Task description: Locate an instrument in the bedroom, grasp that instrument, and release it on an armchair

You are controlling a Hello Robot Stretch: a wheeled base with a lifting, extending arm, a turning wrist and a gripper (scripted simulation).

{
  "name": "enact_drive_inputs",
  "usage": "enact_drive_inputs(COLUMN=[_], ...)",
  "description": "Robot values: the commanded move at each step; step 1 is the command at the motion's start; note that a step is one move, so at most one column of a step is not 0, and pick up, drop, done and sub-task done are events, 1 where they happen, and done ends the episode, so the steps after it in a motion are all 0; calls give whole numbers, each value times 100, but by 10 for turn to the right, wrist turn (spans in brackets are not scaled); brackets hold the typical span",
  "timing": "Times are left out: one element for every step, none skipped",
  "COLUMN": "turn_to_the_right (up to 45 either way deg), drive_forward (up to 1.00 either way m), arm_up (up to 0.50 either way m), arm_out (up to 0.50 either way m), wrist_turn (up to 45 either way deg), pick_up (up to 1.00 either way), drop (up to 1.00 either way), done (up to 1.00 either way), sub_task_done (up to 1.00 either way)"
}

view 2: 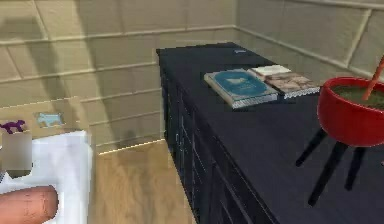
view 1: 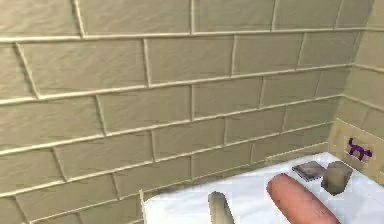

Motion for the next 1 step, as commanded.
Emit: enact_drive_inputs(turn_to_the_right=[-450], drive_forward=[0], arm_up=[0], arm_out=[0], wrist_turn=[0], pick_up=[0], drop=[0], done=[0], sub_task_done=[0])
